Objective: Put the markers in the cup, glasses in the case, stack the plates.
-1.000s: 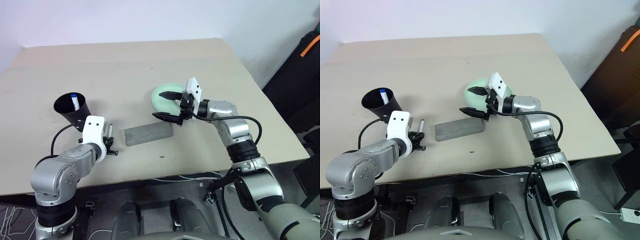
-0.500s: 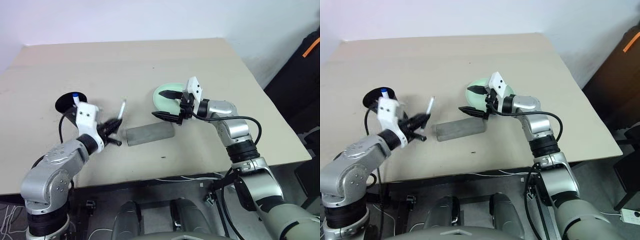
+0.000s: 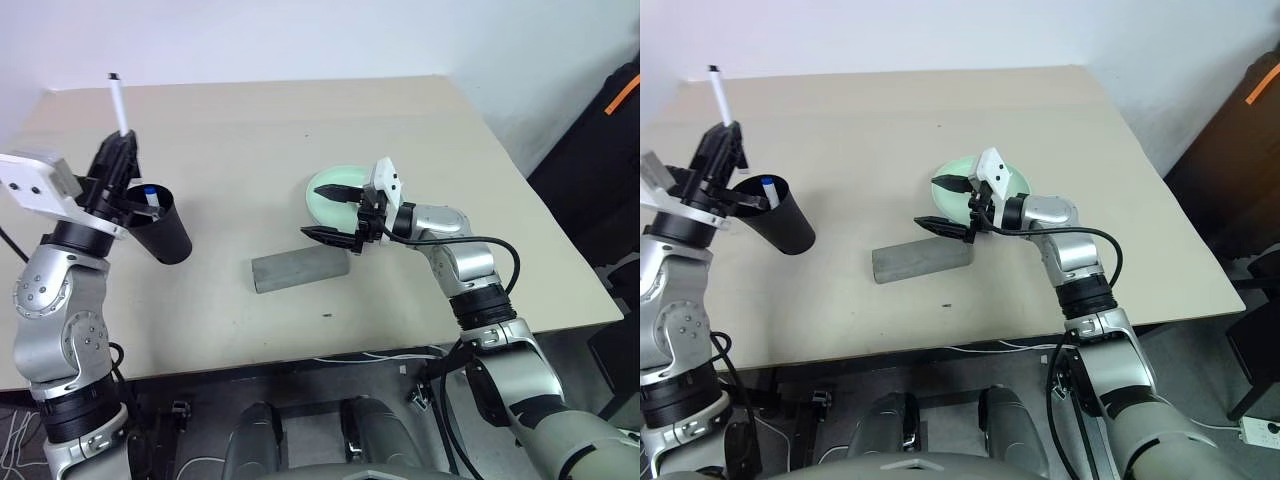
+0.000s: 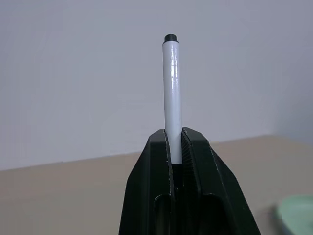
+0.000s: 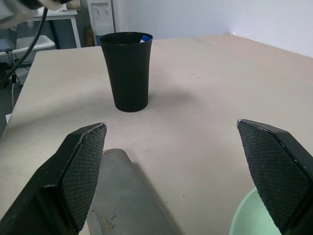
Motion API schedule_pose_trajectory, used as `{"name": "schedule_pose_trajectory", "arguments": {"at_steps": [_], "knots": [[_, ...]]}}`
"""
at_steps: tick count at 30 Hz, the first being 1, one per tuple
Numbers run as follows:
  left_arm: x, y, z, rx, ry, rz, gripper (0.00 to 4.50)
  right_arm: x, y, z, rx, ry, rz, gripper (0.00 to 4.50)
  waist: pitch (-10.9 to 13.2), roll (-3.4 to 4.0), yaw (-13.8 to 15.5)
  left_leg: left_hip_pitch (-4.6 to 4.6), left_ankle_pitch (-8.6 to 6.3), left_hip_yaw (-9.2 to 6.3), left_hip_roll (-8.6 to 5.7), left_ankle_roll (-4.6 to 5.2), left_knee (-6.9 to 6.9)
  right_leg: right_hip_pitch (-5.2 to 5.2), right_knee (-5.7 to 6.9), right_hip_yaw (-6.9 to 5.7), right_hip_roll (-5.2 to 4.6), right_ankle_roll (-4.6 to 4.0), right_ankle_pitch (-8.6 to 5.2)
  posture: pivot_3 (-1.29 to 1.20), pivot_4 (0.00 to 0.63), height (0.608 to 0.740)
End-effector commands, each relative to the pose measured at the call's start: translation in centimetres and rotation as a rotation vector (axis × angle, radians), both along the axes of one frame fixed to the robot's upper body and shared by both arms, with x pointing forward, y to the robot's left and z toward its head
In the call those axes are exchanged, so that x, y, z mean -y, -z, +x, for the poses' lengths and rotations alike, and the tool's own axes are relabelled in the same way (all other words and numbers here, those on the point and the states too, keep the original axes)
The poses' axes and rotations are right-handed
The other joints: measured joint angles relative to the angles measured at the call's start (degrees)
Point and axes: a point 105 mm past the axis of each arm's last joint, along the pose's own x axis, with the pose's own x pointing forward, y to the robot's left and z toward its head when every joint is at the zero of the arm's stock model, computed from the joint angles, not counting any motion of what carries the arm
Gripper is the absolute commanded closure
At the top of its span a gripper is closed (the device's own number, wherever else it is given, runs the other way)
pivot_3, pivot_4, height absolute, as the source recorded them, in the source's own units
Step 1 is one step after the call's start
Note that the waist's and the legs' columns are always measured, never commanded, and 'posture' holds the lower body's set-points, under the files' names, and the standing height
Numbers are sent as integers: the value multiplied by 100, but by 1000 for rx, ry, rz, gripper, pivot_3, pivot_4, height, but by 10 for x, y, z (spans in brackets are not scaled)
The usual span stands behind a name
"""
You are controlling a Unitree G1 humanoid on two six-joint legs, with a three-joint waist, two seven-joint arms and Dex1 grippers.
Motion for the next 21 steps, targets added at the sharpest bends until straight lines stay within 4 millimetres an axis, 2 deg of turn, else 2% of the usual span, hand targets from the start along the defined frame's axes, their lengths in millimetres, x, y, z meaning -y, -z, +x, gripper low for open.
{"name": "schedule_pose_trajectory", "arguments": {"at_steps": [1,5,13,14,21], "knots": [[-13,-4,0,33,-52,-31,4489,-3,-16,-5,67,-23,17,0,0,0,0,0,0,0,0,0,0,0,0,0,0,0,0,0,150,726],[-18,9,10,-9,-123,19,4489,-1,-15,-6,73,-16,8,0,0,0,2,0,0,0,1,0,0,0,0,-1,0,2,1,0,150,726],[-13,38,18,-124,-93,22,4489,3,-15,-7,83,-1,-4,0,0,0,-2,0,0,2,3,0,-1,-1,1,-1,1,1,1,0,150,726],[-13,41,18,-140,-90,19,3784,3,-15,-7,84,1,-4,0,0,0,-1,1,0,2,3,0,-2,-1,1,-1,1,1,1,0,150,726],[-14,41,18,-145,-98,28,1436,3,-16,-5,91,7,-4,0,0,0,0,2,0,3,3,-1,-1,-1,1,-1,0,1,1,0,150,726]]}}
